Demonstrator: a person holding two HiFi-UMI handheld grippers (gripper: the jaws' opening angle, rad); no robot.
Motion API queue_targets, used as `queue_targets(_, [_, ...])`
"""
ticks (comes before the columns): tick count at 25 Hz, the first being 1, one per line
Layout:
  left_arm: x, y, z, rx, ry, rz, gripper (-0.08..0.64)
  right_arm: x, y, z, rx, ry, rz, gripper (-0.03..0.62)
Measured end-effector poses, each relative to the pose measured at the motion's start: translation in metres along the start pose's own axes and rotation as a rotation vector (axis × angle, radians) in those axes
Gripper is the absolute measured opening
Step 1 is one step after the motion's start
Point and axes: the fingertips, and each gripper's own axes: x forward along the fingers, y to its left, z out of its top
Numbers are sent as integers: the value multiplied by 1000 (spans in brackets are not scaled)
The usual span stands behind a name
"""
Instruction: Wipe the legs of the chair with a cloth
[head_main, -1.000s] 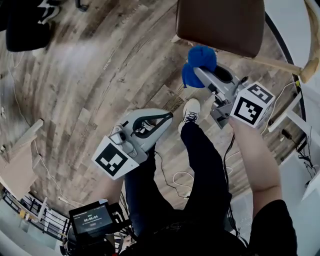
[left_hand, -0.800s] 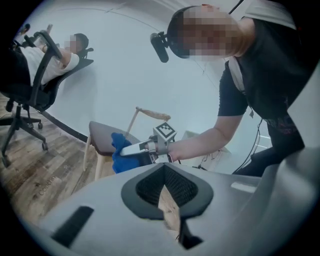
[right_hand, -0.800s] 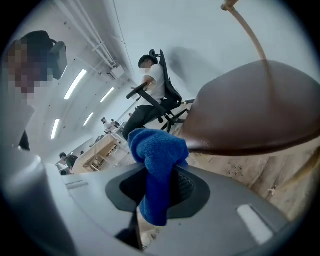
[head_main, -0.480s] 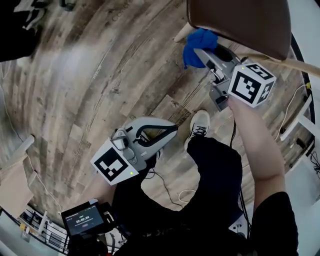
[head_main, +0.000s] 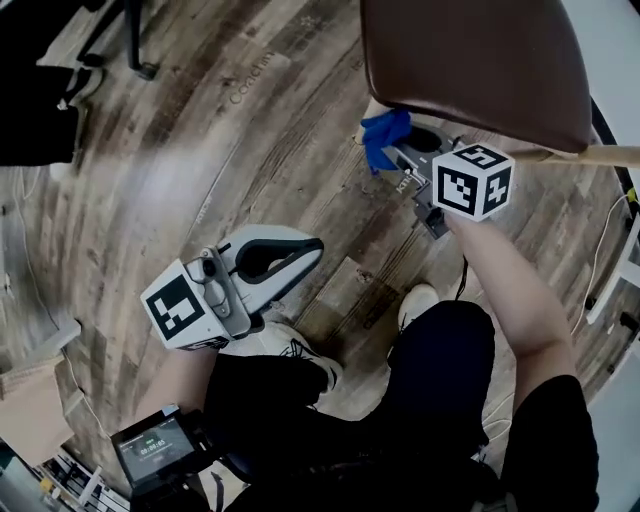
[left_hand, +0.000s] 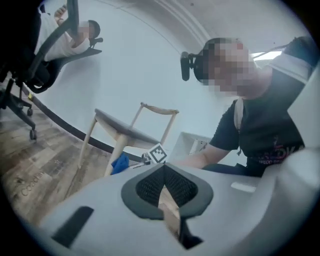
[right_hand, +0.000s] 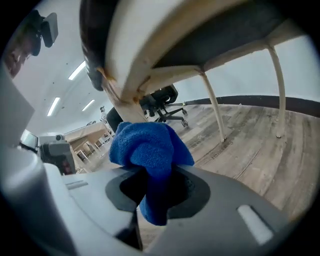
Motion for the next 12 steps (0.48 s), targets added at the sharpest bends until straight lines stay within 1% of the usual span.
queue_targets(4, [-15,32,3,43,2,64,-2,31,-30,-39,-5,50,-19,94])
queue_targets(8, [-26,48,9,21,-47,109,-2,61,-65,-87,24,121,-46,94])
queue_targets(10, [-27,51,9,29,-48,126,-2,76,-83,-113,57,170,-66,94])
queue_targets(12, [-29,54,6,37,-35,143,-2,91,-99,-139,126,229,-86,95])
